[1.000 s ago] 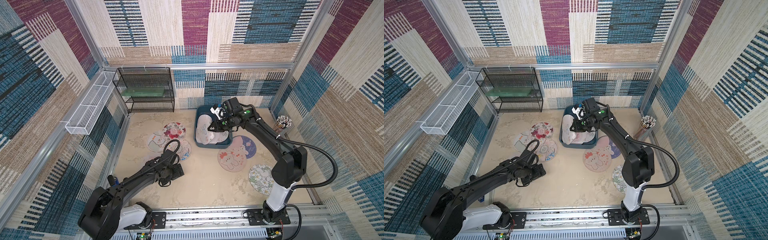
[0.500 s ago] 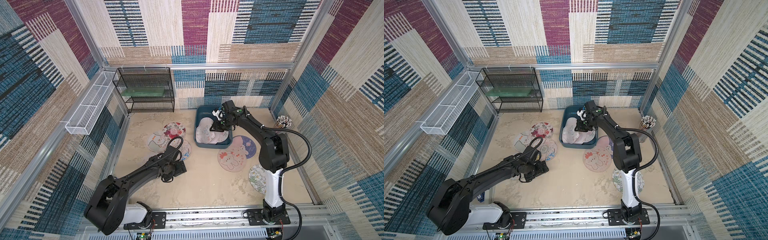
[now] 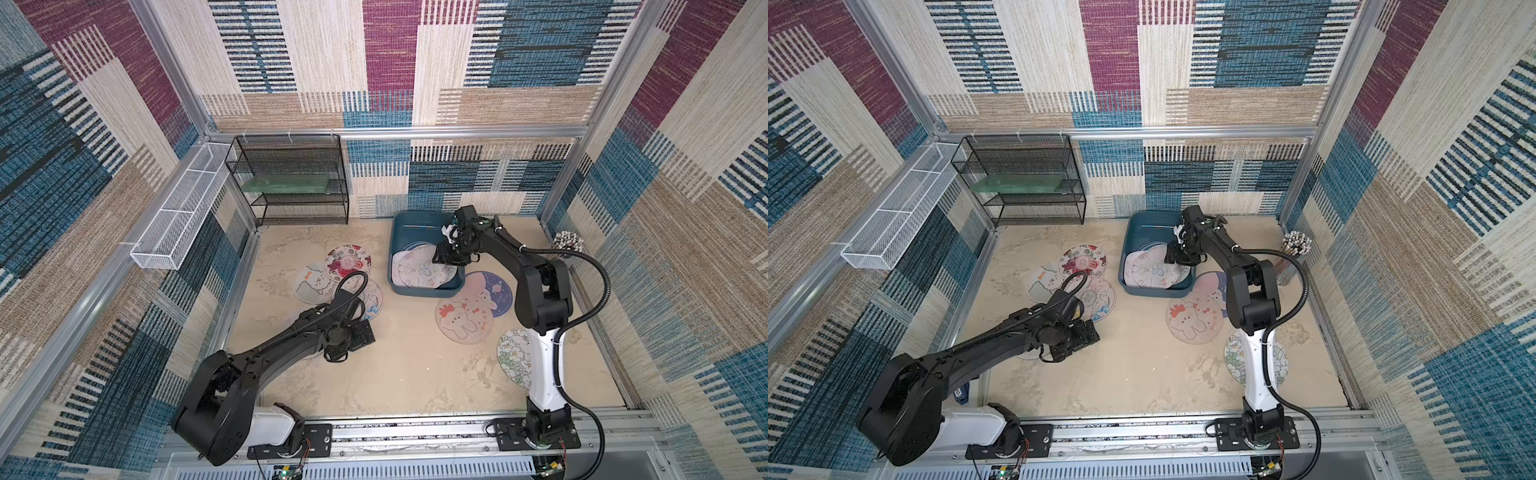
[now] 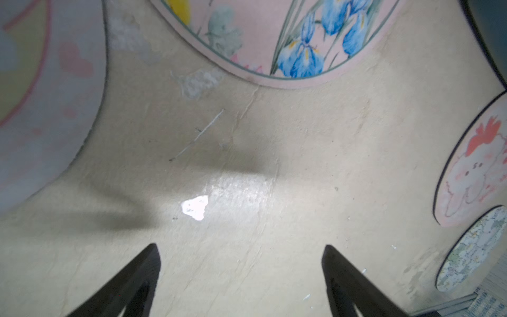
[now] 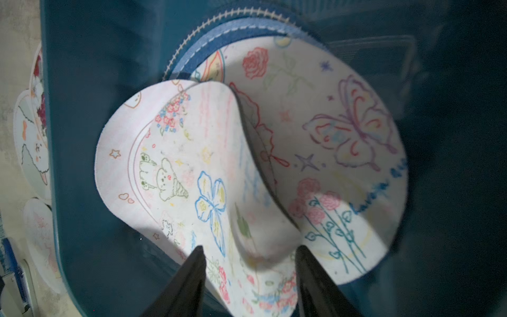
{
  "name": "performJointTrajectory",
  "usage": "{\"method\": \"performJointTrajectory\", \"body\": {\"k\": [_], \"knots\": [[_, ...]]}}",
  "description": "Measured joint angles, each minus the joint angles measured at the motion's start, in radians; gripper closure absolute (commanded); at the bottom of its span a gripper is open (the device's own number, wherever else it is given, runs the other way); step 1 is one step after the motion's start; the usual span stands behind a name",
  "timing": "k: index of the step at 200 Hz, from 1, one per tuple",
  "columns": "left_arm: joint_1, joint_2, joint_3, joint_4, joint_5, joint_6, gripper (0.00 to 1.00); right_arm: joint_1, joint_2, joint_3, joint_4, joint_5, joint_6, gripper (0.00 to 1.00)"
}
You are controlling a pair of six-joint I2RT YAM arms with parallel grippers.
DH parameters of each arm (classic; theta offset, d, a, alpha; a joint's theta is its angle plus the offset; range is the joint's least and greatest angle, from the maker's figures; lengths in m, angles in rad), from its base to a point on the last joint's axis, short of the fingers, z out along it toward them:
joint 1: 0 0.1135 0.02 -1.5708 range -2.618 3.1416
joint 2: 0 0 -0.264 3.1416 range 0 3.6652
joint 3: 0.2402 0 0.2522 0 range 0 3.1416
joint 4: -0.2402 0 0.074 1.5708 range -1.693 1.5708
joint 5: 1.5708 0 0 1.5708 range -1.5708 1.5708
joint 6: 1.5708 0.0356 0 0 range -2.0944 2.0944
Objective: Put the coasters into the storage box
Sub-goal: Place the coaster in the storage box, then pick up the coaster from the center of the board.
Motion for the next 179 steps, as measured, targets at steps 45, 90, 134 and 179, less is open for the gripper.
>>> {"method": "performJointTrajectory", "body": {"k": [45,90,134,179], "knots": [[0.016,-0.022,0.048,-0.088,-0.054,0.0,0.08,0.016,-0.07,0.014,-0.008,0.044,0.0,0.22],[0.069,-0.06,0.061,-0.156,-0.106,0.006,0.08,0.031,-0.175,-0.05,-0.025,0.058,0.0,0.2],[0.059,-0.013,0.101,-0.148,-0.097,0.025,0.08,0.018,-0.364,-0.25,-0.027,0.04,-0.001,0.19],[-0.019,0.097,0.159,-0.075,-0.046,0.027,0.09,-0.109,-0.579,-0.547,-0.023,0.008,0.0,0.19]]}}
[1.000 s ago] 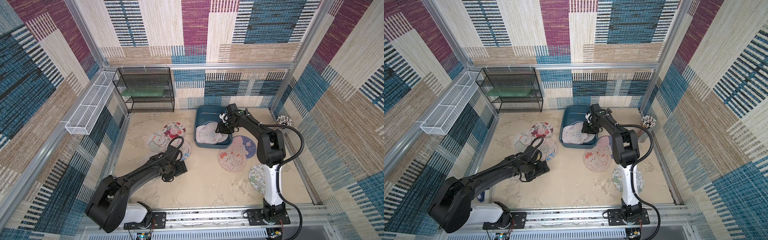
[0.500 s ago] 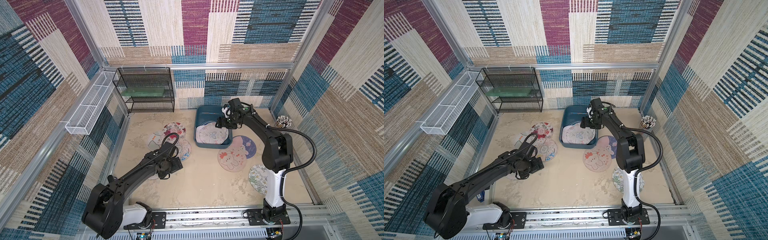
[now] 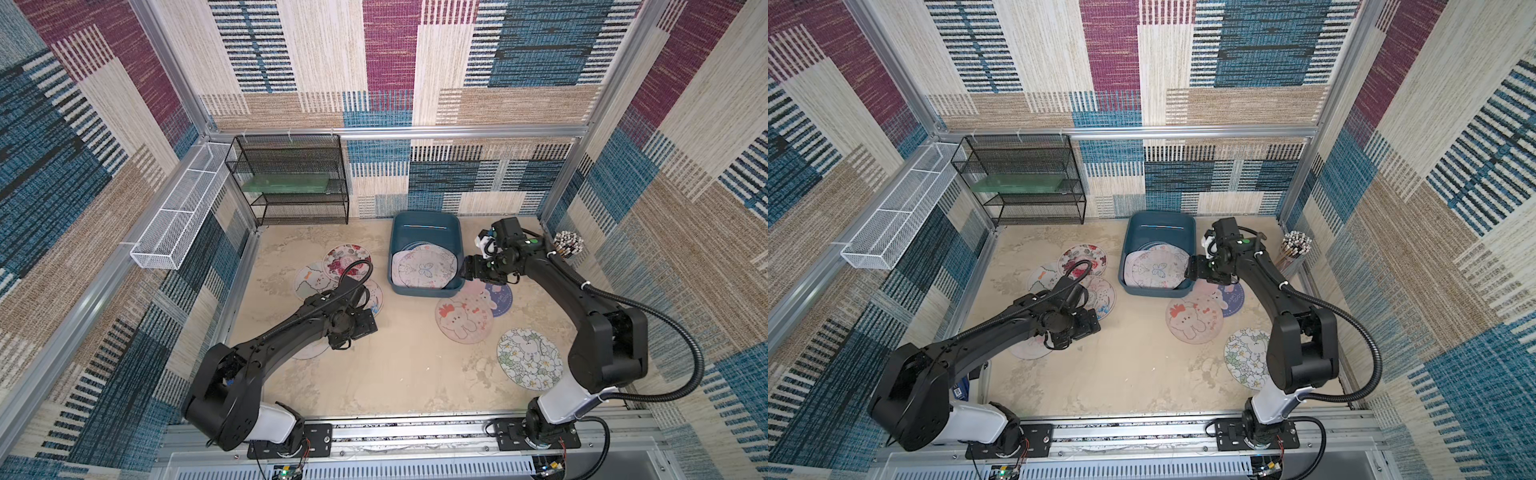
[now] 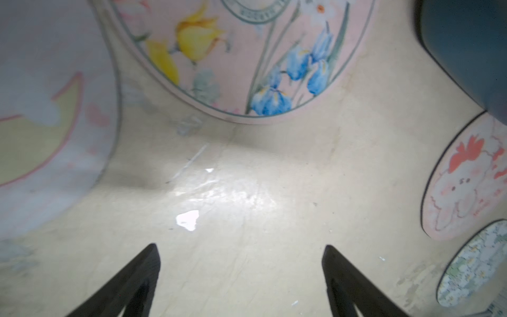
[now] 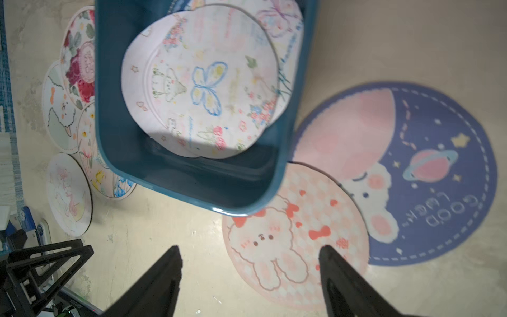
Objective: Put the coasters into the storage box
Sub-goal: Pick up the coaster from the center of the board.
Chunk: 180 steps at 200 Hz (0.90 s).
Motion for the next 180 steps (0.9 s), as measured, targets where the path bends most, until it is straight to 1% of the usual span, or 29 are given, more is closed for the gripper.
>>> {"method": "performJointTrajectory", "body": {"k": [28,55,82,122,151,180], "knots": [[-0.07,0.113,0.082,0.06,0.038,-0.007,0.1,-0.103,-0.045,-0.131,0.014,-0.034,0.001,0.2],[-0.132,0.224,0.185,0.11,0.077,-0.013,0.11,-0.161,-0.047,-0.201,0.045,-0.054,0.022,0.21],[-0.173,0.311,0.265,0.145,0.106,-0.014,0.11,-0.179,-0.019,-0.239,0.1,-0.057,0.039,0.22],[-0.206,0.407,0.365,0.16,0.129,-0.014,0.11,-0.196,-0.002,-0.332,0.181,-0.071,0.079,0.22],[-0.226,0.457,0.418,0.164,0.145,-0.014,0.11,-0.194,-0.001,-0.391,0.22,-0.093,0.101,0.23],[-0.227,0.489,0.446,0.166,0.151,-0.014,0.11,-0.191,0.008,-0.426,0.264,-0.103,0.116,0.23]]}}
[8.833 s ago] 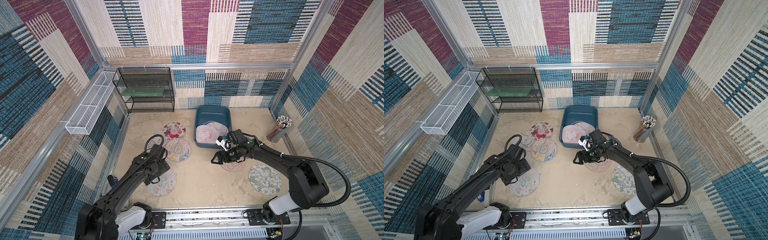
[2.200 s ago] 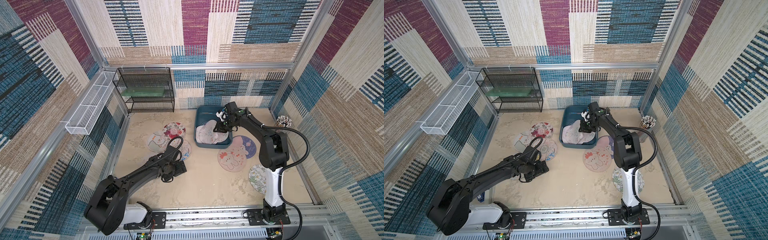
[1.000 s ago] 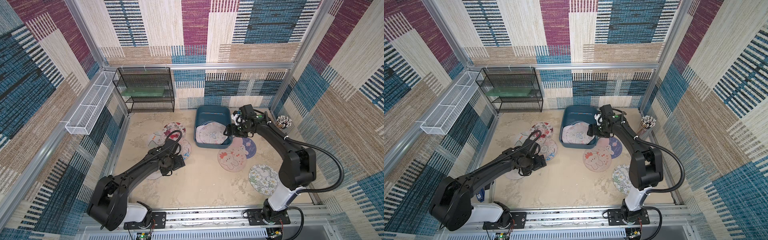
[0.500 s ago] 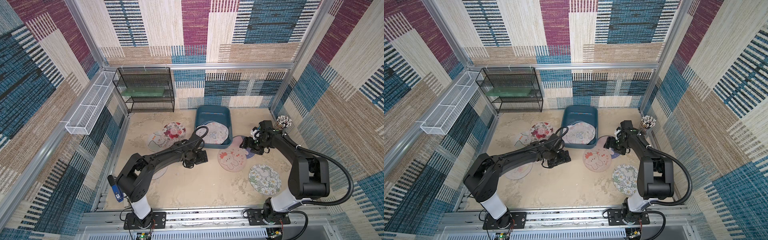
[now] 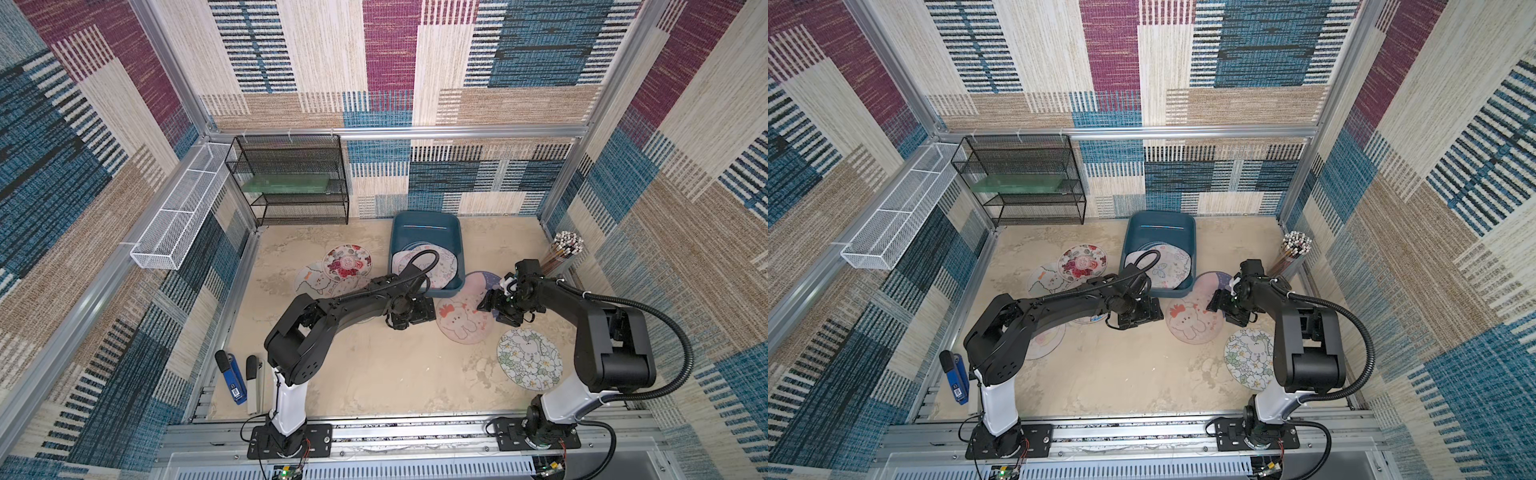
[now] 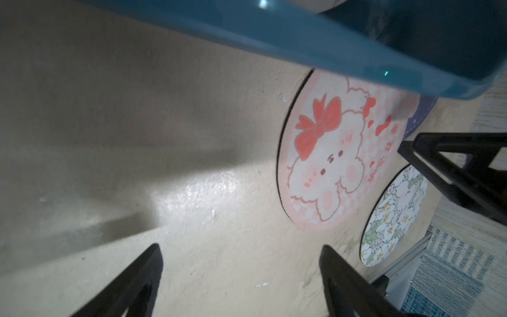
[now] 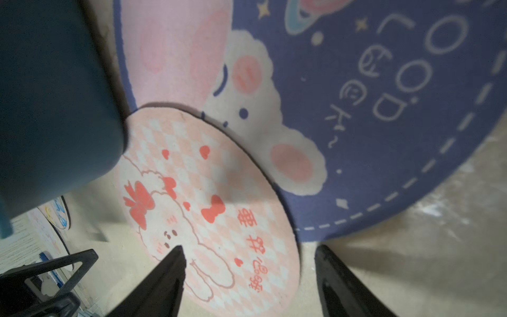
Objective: Put the coasters into the storage box
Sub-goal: Pick up the coaster from the center of the board.
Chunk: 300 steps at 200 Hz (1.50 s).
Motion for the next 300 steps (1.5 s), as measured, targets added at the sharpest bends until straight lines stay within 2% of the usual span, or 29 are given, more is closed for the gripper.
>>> {"method": "performJointTrajectory", "body": {"k": [72,104,116,136,202,245,300], "knots": [[0.001,0.021,0.024,-0.006,0.0,0.001,0.11,0.084,-0.03,-0.069,0.12,-0.041,0.024,0.24],[0.001,0.03,0.037,-0.013,-0.005,0.001,0.11,0.135,-0.059,-0.1,0.115,-0.049,0.048,0.28],[0.001,0.034,0.037,-0.014,-0.005,0.001,0.11,0.15,-0.061,-0.106,0.112,-0.052,0.053,0.32],[0.001,0.037,0.037,-0.016,-0.005,0.001,0.11,0.163,-0.052,-0.111,0.116,-0.061,0.066,0.47],[0.001,0.005,-0.006,-0.018,-0.024,0.001,0.1,0.205,-0.072,-0.104,0.055,-0.031,0.084,0.75],[0.006,-0.058,-0.114,-0.005,-0.027,-0.003,0.09,0.229,-0.178,-0.006,-0.067,-0.03,0.09,0.79],[0.023,-0.153,-0.23,0.01,-0.027,-0.014,0.08,0.246,-0.214,0.239,-0.228,-0.037,0.089,0.79]]}}
